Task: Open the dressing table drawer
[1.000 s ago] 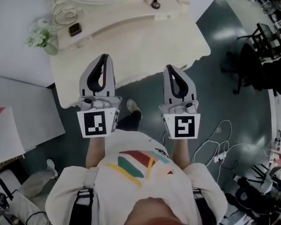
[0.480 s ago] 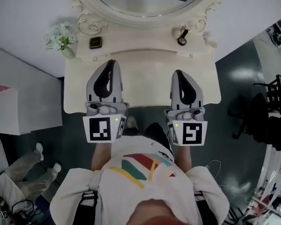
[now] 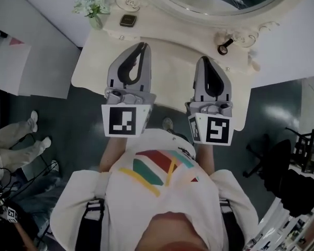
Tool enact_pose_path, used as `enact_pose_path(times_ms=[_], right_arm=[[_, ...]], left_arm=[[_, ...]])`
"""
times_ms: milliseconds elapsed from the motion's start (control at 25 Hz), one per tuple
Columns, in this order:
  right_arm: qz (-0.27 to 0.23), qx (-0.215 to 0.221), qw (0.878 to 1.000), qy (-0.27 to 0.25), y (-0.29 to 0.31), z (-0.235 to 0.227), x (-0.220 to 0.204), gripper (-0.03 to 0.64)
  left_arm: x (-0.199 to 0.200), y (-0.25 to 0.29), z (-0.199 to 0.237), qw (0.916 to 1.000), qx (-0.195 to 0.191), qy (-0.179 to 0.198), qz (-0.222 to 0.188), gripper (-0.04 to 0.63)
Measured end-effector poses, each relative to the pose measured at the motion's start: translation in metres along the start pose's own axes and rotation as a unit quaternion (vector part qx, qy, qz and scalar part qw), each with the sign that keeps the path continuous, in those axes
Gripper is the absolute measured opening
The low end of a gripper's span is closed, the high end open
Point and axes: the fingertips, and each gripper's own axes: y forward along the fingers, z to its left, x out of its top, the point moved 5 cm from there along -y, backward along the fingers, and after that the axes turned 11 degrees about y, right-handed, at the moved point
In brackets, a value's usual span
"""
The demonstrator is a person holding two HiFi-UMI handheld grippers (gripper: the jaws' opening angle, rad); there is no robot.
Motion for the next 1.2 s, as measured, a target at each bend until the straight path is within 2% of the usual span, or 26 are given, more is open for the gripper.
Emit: enact_pose_path(times_ms=[120,400,600,800,880,1000,1080,1200], right_arm=[[-0.007,0.025,1.000,0.000,0.002,-0.003,0.005,0.000],[-0.012,0.052,0.998,0.016,0.002,-0.010,0.007,0.000],[-0.004,0.063,0.998,0.019,0.010,-0.004,0.002,0.000],[0.005,0.067,0.997,0.025,0.021,-0.001,-0.003,0.000],[0.010,0.067,0.997,0.027,0.022,0.002,-0.006,0.000],[0.017,0.068,0.997,0.029,0.027,0.008,-0.011,0.000],[0.023,0.070,0.997,0.029,0.030,0.013,-0.014,0.000],[0.033,0.074,0.996,0.029,0.035,0.022,-0.021,0.000]], left_arm=[[0.008,0.002,-0.008,0.9997,0.023,-0.002,-0.002,0.014],[0.009,0.005,-0.018,0.9989,0.045,0.003,0.011,0.014],[0.001,0.002,-0.005,0.9980,0.059,-0.003,0.020,0.014],[-0.012,0.010,0.019,0.9974,0.066,0.008,0.027,0.030],[-0.022,0.016,0.029,0.9974,0.067,0.008,0.028,0.097],[-0.051,0.024,0.048,0.9966,0.074,0.011,0.034,0.126],[-0.075,0.028,0.057,0.9955,0.072,-0.002,0.062,0.157],[-0.113,0.032,0.067,0.9914,0.059,-0.030,0.113,0.158]])
